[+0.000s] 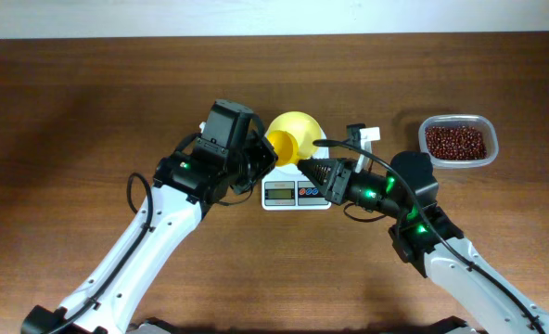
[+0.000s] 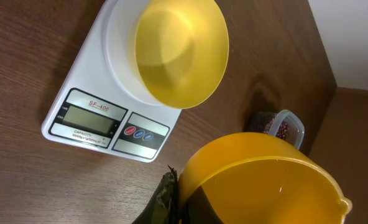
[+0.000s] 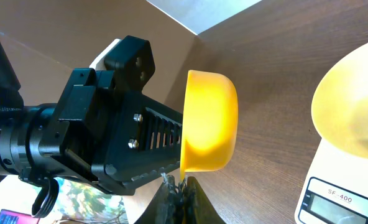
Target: Scoop item into bowl and weigh 50g on scale
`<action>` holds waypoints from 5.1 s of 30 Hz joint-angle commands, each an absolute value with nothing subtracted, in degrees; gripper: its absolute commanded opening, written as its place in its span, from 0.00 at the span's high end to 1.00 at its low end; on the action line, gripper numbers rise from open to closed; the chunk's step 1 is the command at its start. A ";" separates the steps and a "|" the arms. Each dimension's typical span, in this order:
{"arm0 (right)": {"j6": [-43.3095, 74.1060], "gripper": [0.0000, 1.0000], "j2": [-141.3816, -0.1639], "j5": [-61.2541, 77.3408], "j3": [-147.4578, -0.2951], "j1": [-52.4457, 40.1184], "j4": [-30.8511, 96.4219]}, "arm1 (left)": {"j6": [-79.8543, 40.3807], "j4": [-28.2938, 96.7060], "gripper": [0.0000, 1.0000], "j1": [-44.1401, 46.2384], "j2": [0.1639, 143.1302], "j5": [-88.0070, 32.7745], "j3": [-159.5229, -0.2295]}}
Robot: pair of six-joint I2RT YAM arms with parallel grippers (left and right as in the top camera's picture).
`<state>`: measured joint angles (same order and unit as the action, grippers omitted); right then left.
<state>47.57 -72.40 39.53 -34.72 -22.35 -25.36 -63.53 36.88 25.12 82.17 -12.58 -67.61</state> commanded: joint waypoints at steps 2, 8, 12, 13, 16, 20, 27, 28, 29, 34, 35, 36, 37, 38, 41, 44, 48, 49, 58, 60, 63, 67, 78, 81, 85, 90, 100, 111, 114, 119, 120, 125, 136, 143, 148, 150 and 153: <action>47.51 0.91 -72.42 40.05 -35.70 -22.87 -26.15 | -63.35 37.21 1.00 25.74 81.62 -12.58 -68.62; 49.19 0.91 -72.42 39.81 -35.70 -22.87 -26.35 | -63.35 37.21 1.00 25.74 81.62 -12.58 -68.62; 49.19 0.91 -72.44 39.09 -35.70 -22.87 -26.33 | -63.35 37.28 1.00 25.78 81.62 -12.60 -68.62; 49.19 0.91 -72.42 38.85 -35.70 -22.87 -26.33 | -63.37 37.36 1.00 25.78 81.62 -12.60 -68.62; 49.19 0.87 -72.44 38.72 -35.70 -22.87 -26.33 | -63.37 37.45 1.00 25.78 81.62 -12.60 -68.62; 49.19 0.87 -72.42 38.46 -35.70 -22.87 -26.33 | -63.37 37.82 1.00 25.78 81.62 -12.58 -68.62; 49.21 0.87 -72.44 38.35 -35.70 -22.87 -26.30 | -63.40 37.82 1.00 25.78 81.62 -11.94 -68.62; 49.21 0.87 -72.44 38.35 -35.70 -22.87 -26.30 | -63.40 37.82 1.00 25.78 81.62 -11.94 -68.62; 50.28 0.87 -72.42 38.35 -35.70 -22.87 -26.28 | -63.40 37.82 1.00 25.78 81.62 -11.92 -68.62; 50.48 0.92 -72.44 38.54 -35.68 -22.87 -25.67 | -63.40 37.82 1.00 25.78 81.62 -11.92 -68.62; 50.48 0.92 -72.42 38.54 -35.70 -22.87 -25.67 | -63.40 37.82 1.00 25.78 81.62 -11.92 -68.62; 50.48 0.94 -72.44 38.54 -35.70 -22.87 -25.67 | -63.40 37.82 1.00 25.78 81.62 -11.92 -68.62; 50.48 0.95 -72.42 38.54 -35.68 -22.87 -25.67 | -63.40 37.82 1.00 25.78 81.62 -11.92 -68.62; 50.48 0.96 -72.44 38.54 -35.70 -22.87 -25.67 | -63.40 37.82 1.00 25.78 81.62 -11.81 -68.62; 50.48 0.96 -72.44 38.52 -35.70 -22.87 -25.67 | -63.40 37.87 1.00 25.78 81.62 -11.73 -68.62; 50.48 0.96 -72.44 38.52 -35.70 -22.87 -25.67 | -63.40 37.89 1.00 25.78 81.62 -11.73 -68.62; 50.43 0.96 -72.44 38.50 -35.70 -22.87 -25.67 | -63.37 38.17 0.95 25.78 81.62 -11.68 -68.62; 50.41 0.96 -72.44 38.44 -35.70 -22.87 -25.67 | -63.40 38.15 0.87 25.78 81.62 -11.62 -68.62; 39.09 0.96 -72.42 28.82 -35.68 -22.85 -20.18 | -61.17 33.50 0.63 24.84 81.21 -10.44 -68.88; 35.46 0.96 -72.42 27.55 -35.68 -22.74 -18.72 | -55.77 33.04 0.59 22.22 79.90 -10.44 -69.95; 34.24 0.96 -72.36 26.28 -35.70 -21.56 -18.79 | -47.94 33.15 0.50 17.28 76.55 -10.41 -70.37; 31.44 0.96 -72.18 26.26 -35.79 -17.63 -17.12 | -45.10 34.22 0.42 11.77 73.14 -9.56 -70.37; 12.23 0.96 -68.73 11.77 -55.77 -13.08 27.09 | -45.10 38.35 0.01 9.96 73.38 -6.11 -70.32; 12.47 0.96 -65.98 11.77 -55.94 -13.08 28.88 | -45.10 39.24 0.01 9.96 73.38 -6.11 -70.32; 12.40 0.96 -59.68 11.46 -55.94 -13.08 29.23 | -45.12 39.59 0.01 9.96 73.38 -6.13 -70.32; 12.23 0.96 -50.92 3.33 -55.94 -10.50 32.42 | -45.10 42.24 0.43 12.01 73.41 -6.17 -70.32; 12.49 0.96 -50.74 1.72 -55.94 -1.85 25.19 | -37.91 42.92 1.00 30.59 82.65 1.87 -70.32; 18.96 0.96 -63.02 1.87 -55.94 -1.85 9.34 | -7.66 34.11 1.00 39.00 101.71 4.99 -70.32; 18.98 0.96 -64.16 1.87 -55.94 -1.85 6.02 | -1.74 32.88 1.00 39.00 102.89 4.99 -70.32; 18.94 0.96 -64.88 1.85 -55.94 -1.85 5.06 | -0.34 29.34 1.00 39.05 106.30 4.27 -70.32; 18.96 0.96 -64.88 1.85 -55.94 -1.85 4.84 | -0.34 29.30 1.00 39.29 106.54 3.95 -70.32; 18.96 0.96 -65.06 1.85 -55.94 -1.85 4.45 | 3.05 28.71 1.00 42.35 107.04 4.40 -70.32; 18.94 0.96 -65.06 1.85 -55.94 -1.85 4.47 | 2.33 28.75 1.00 42.87 109.08 5.19 -70.32; 18.94 0.96 -65.06 1.87 -55.94 -1.85 4.49 | -1.10 28.93 1.00 42.87 109.08 7.60 -70.32; 18.94 0.96 -65.06 1.85 -55.94 -1.85 4.54 | -3.49 28.88 1.00 42.87 110.50 9.76 -70.32; 18.94 0.96 -65.12 1.85 -55.94 -1.85 4.56 | -3.46 28.67 1.00 42.87 111.13 9.96 -70.32; 18.94 0.96 -65.76 1.87 -55.94 -1.85 4.58 | -3.49 28.47 1.00 42.87 111.33 9.93 -70.32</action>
